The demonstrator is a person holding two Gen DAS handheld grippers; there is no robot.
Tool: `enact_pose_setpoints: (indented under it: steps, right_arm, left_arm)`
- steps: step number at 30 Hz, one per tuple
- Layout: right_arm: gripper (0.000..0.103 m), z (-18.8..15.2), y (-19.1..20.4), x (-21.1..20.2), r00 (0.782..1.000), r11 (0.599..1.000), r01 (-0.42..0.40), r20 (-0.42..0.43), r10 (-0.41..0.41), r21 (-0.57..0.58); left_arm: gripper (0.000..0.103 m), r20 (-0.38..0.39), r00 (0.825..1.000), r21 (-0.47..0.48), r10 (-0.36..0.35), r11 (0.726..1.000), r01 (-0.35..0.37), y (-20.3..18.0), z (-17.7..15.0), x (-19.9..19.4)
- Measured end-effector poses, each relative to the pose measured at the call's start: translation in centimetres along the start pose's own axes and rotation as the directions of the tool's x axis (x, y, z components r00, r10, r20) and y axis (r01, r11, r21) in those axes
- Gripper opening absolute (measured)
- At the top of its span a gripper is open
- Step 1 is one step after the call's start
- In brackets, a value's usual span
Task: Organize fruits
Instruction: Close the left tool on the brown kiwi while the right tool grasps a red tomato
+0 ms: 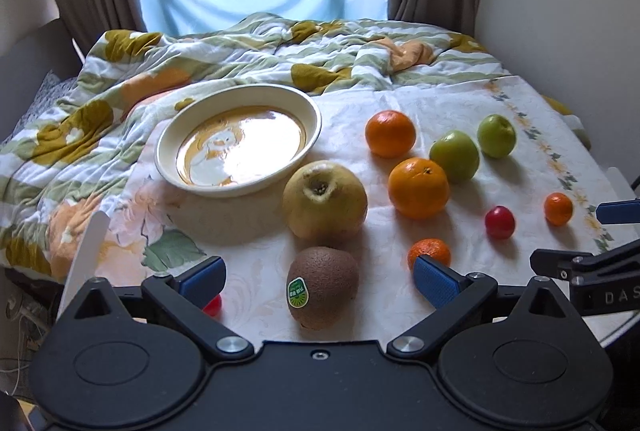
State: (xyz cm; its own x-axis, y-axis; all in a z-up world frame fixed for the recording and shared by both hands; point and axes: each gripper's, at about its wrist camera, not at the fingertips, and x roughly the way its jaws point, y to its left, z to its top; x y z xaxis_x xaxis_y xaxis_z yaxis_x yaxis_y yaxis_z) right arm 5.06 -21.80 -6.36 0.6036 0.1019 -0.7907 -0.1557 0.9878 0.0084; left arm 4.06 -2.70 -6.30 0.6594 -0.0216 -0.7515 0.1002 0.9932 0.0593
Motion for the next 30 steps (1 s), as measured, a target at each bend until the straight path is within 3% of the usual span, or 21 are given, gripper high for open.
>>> enact_pose_setpoints:
  steps: [6, 13, 20, 23, 30]
  right_arm:
    - [0.103, -0.3, 0.1, 3.5, 0.998, 0.989, -0.054, 0.007, 0.056, -0.134]
    - [0.101, 0.2, -0.5, 6.2, 0.995, 0.985, -0.100, -0.006, 0.100, -0.138]
    - [0.087, 0.8, -0.7, 7.8, 0.994, 0.984, -0.111, -0.009, 0.111, -0.140]
    - [0.082, 0.8, -0.7, 8.2, 0.994, 0.985, -0.110, -0.011, 0.110, -0.131]
    - [0.074, 0.7, -0.6, 8.0, 0.993, 0.985, -0.113, 0.008, 0.115, -0.132]
  left_arm:
    - [0.096, -0.027, 0.999, -0.021, 0.032, 0.999, -0.033, -0.3, -0.9, 3.2]
    - [0.087, -0.071, 0.996, -0.035, 0.050, 0.998, -0.052, -0.3, -1.7, 5.5]
    - [0.074, -0.079, 0.997, -0.031, 0.019, 0.999, -0.022, -0.1, -1.6, 6.4]
    - [0.063, -0.077, 0.997, -0.040, -0.005, 0.999, 0.002, 0.0, -1.7, 6.5]
    - [0.060, -0.070, 0.998, -0.044, -0.001, 0.999, -0.002, -0.1, -1.7, 6.4]
